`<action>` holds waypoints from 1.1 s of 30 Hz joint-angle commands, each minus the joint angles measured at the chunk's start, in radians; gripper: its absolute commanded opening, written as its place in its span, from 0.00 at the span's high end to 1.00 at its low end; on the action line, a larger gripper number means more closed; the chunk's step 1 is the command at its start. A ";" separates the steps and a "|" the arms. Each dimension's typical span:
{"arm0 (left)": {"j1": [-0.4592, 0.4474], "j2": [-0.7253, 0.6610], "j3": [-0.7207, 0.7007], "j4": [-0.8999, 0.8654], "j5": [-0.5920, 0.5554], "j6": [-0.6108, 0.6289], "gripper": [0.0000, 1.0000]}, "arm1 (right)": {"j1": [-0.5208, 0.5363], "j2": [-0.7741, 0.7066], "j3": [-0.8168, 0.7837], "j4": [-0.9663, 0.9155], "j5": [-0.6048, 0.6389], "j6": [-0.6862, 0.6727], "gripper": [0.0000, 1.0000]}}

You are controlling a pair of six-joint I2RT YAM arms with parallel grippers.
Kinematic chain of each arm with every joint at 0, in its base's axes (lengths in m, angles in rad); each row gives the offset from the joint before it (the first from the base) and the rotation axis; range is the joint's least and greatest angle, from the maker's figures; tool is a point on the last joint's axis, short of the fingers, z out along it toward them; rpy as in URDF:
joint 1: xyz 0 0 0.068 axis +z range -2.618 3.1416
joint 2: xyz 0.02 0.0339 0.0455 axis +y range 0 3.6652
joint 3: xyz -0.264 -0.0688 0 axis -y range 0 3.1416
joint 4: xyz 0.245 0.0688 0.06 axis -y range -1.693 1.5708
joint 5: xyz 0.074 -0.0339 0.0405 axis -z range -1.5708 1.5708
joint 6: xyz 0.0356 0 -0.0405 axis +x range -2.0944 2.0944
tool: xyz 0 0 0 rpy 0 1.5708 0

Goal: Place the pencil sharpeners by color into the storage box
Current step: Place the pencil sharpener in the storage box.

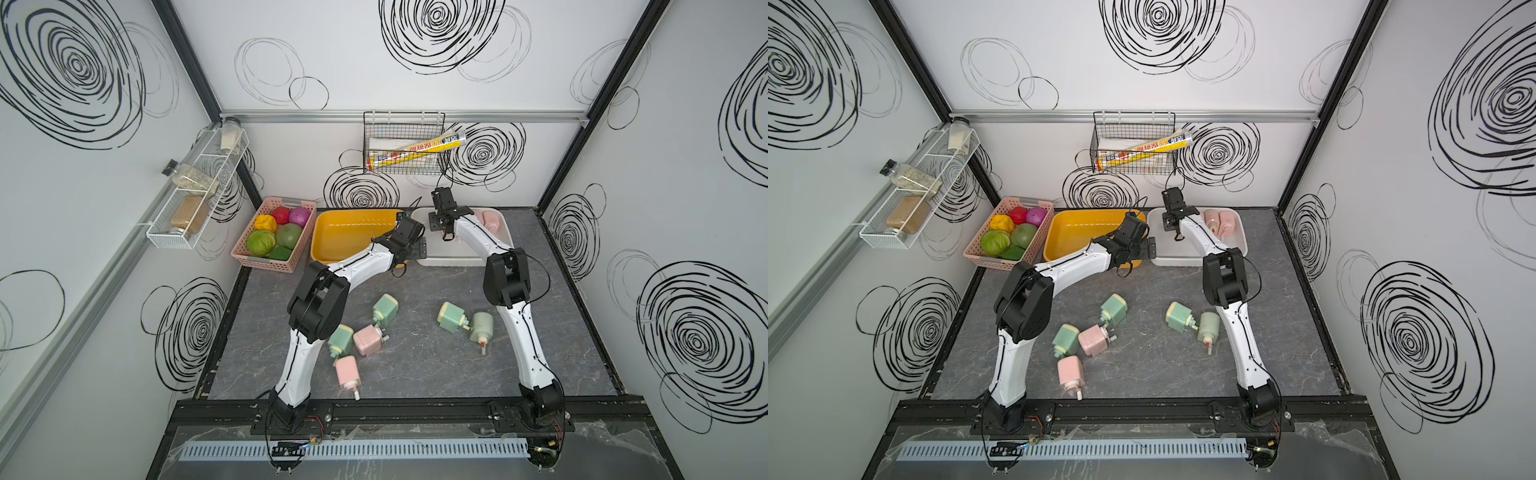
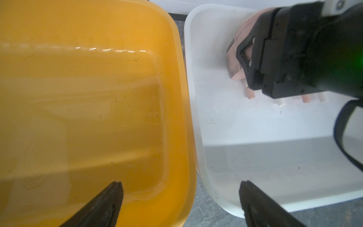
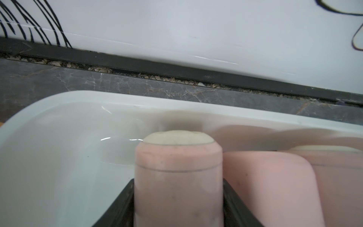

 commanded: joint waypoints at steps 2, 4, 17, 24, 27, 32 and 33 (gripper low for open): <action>0.011 0.032 0.045 -0.012 -0.021 0.024 0.01 | 0.006 0.004 0.031 -0.031 0.033 0.023 0.75; 0.011 0.044 0.062 -0.027 -0.019 0.025 0.01 | 0.006 0.003 0.031 -0.042 0.043 0.028 0.69; 0.013 0.060 0.075 -0.042 -0.027 0.035 0.01 | 0.006 -0.005 0.031 -0.065 0.062 0.038 0.34; 0.015 0.073 0.097 -0.052 -0.033 0.038 0.01 | 0.014 -0.035 0.031 -0.064 0.052 0.038 0.32; 0.014 0.084 0.120 -0.064 -0.035 0.042 0.01 | 0.019 -0.052 0.032 -0.067 0.068 0.033 0.31; 0.015 0.096 0.143 -0.070 -0.032 0.042 0.01 | 0.022 -0.071 0.030 -0.066 0.118 0.018 0.27; 0.015 0.098 0.146 -0.070 -0.033 0.041 0.01 | 0.022 -0.076 0.030 -0.064 0.121 0.010 0.26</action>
